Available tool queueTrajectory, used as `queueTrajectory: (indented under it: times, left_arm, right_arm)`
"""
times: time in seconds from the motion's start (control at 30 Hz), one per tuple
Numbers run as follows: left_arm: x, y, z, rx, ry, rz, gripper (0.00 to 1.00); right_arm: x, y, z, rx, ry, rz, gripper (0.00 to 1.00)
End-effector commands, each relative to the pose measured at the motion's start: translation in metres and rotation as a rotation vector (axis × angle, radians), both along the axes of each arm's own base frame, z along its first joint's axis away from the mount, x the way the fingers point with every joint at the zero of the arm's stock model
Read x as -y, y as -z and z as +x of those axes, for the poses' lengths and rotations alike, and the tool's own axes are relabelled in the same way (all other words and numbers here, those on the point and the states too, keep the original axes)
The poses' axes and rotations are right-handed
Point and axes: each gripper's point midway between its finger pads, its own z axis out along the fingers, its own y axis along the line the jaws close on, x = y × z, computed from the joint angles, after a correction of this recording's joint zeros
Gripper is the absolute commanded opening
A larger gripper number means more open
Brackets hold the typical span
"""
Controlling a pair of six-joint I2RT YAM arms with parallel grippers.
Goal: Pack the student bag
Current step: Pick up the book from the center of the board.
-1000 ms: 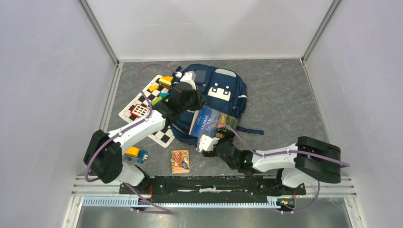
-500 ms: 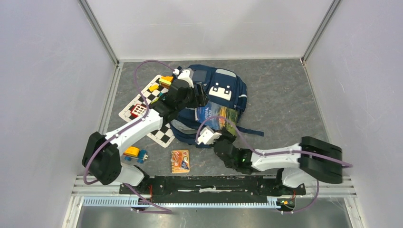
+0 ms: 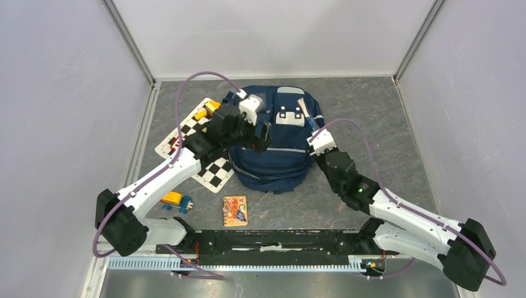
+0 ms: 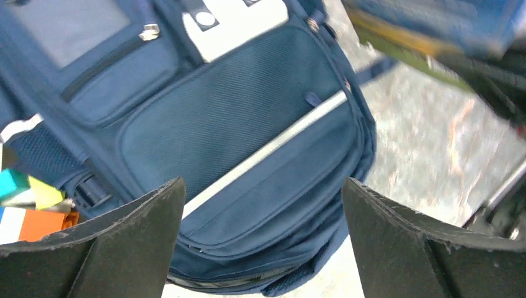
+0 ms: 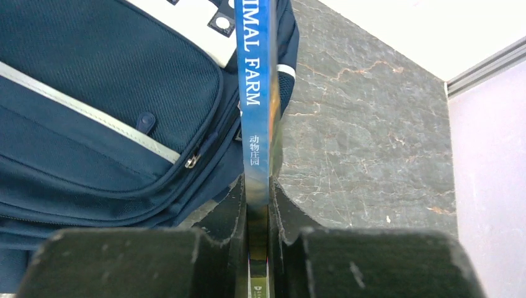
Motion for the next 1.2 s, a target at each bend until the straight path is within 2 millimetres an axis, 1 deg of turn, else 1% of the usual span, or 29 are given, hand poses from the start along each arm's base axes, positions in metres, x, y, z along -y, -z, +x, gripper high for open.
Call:
queueTrajectory:
  times: [0.0,0.1,0.2,0.3,0.33,0.43,0.47,0.5,0.53,0.6,0.67,0.8,0.87,0.93,1.0,1.1,1.17]
  left_arm:
    - [0.032,0.023,-0.049,0.143,0.369,0.213,1.00]
    - [0.038,0.044,-0.056,0.192,0.387,0.332,1.00]
    - [0.036,0.065,-0.064,0.240,0.385,0.469,1.00]
    - [0.039,0.084,-0.075,0.275,0.412,0.537,1.00]
    - [0.039,0.090,-0.075,0.273,0.411,0.551,1.00]
    - [0.039,0.103,-0.068,0.262,0.367,0.591,0.99]
    - [0.041,0.108,-0.066,0.251,0.365,0.605,0.97]
    - [0.042,0.111,-0.064,0.243,0.357,0.618,0.92]
    - [0.042,0.116,-0.063,0.230,0.350,0.637,0.87]
    - [0.040,0.121,-0.056,0.224,0.312,0.669,0.79]
    - [0.037,0.122,-0.050,0.229,0.270,0.684,0.71]
    - [0.035,0.119,-0.045,0.243,0.219,0.675,0.57]
    - [0.033,0.117,-0.044,0.249,0.201,0.672,0.52]
    - [0.034,0.115,-0.044,0.249,0.198,0.661,0.42]
    - [0.035,0.113,-0.045,0.246,0.196,0.642,0.35]
    - [0.037,0.102,-0.047,0.249,0.186,0.599,0.21]
    - [0.039,0.087,-0.047,0.263,0.168,0.558,0.16]
  right_arm:
    - [-0.016,-0.043,0.004,0.035,-0.064,0.171,0.00]
    - [-0.017,-0.046,0.005,0.026,-0.065,0.193,0.00]
    - [-0.008,-0.040,0.007,-0.002,-0.010,0.203,0.00]
    - [0.003,-0.032,0.010,-0.025,0.035,0.214,0.00]
    - [0.006,-0.030,0.011,-0.036,0.055,0.243,0.00]
    - [0.017,-0.027,0.011,-0.041,0.098,0.283,0.00]
    - [0.019,-0.027,0.011,-0.040,0.106,0.296,0.00]
    - [0.022,-0.026,0.010,-0.039,0.114,0.312,0.00]
    - [0.026,-0.021,0.007,-0.058,0.120,0.309,0.00]
    - [0.029,-0.019,0.004,-0.060,0.122,0.330,0.00]
    - [0.031,-0.017,0.000,-0.062,0.118,0.343,0.00]
    - [0.037,-0.012,-0.005,-0.067,0.127,0.335,0.00]
    - [0.039,-0.012,-0.007,-0.070,0.130,0.335,0.00]
    - [0.040,-0.013,-0.009,-0.070,0.129,0.343,0.00]
    - [0.041,-0.016,-0.012,-0.070,0.126,0.350,0.00]
    - [0.044,-0.021,-0.017,-0.079,0.124,0.355,0.00]
    - [0.046,-0.025,-0.023,-0.090,0.115,0.351,0.00]
